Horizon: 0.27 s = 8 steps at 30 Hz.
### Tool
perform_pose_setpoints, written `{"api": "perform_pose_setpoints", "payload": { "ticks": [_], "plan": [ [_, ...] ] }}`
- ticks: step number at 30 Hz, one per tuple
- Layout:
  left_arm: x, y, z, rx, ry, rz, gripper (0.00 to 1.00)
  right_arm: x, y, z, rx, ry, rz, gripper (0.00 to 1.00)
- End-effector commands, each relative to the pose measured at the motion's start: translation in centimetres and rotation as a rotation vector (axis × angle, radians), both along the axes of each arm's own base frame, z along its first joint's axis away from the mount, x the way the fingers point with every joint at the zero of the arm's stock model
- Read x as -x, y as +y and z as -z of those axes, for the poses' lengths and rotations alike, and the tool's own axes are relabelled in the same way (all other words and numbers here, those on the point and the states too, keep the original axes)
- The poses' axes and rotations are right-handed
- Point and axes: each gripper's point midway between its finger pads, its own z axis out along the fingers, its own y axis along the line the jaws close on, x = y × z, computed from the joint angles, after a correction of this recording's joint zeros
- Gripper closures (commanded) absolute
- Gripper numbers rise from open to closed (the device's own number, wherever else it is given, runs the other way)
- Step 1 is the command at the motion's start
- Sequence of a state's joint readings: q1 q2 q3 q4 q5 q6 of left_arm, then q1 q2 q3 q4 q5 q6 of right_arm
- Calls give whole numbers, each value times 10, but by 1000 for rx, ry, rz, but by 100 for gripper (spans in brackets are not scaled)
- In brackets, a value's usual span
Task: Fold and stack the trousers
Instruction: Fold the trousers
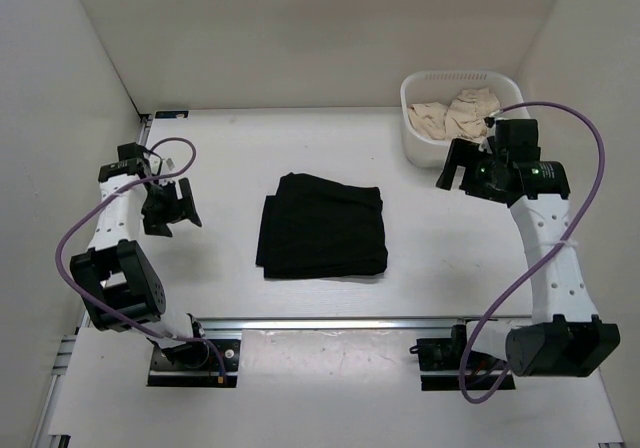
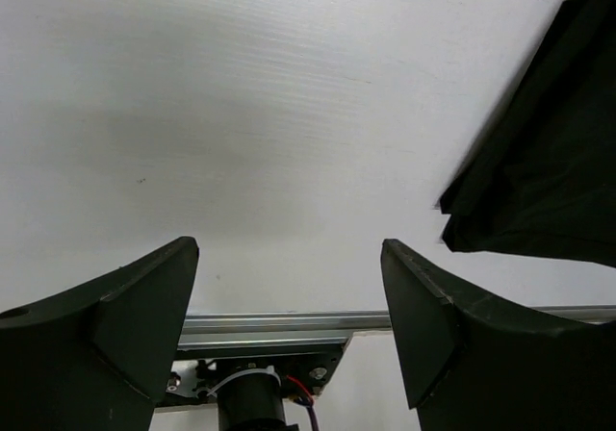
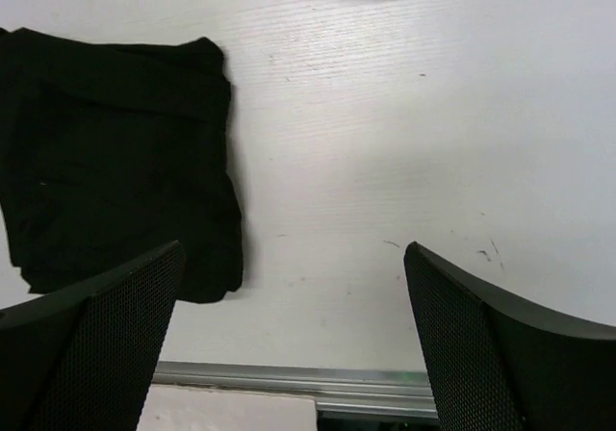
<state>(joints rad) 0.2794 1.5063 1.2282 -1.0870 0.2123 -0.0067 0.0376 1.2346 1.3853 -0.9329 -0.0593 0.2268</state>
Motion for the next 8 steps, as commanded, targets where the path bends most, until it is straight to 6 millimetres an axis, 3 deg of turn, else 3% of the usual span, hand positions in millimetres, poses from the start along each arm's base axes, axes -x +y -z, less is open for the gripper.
{"api": "perform_pose_setpoints", "payload": {
  "ticks": [1, 8],
  "plan": [
    [-10, 8, -18, -55, -76, -1, 11, 15, -18, 3, 92, 11, 35, 1],
    [-9, 11, -20, -75, -82, -7, 11, 22, -28, -5, 141, -36, 58, 1]
  ]
}}
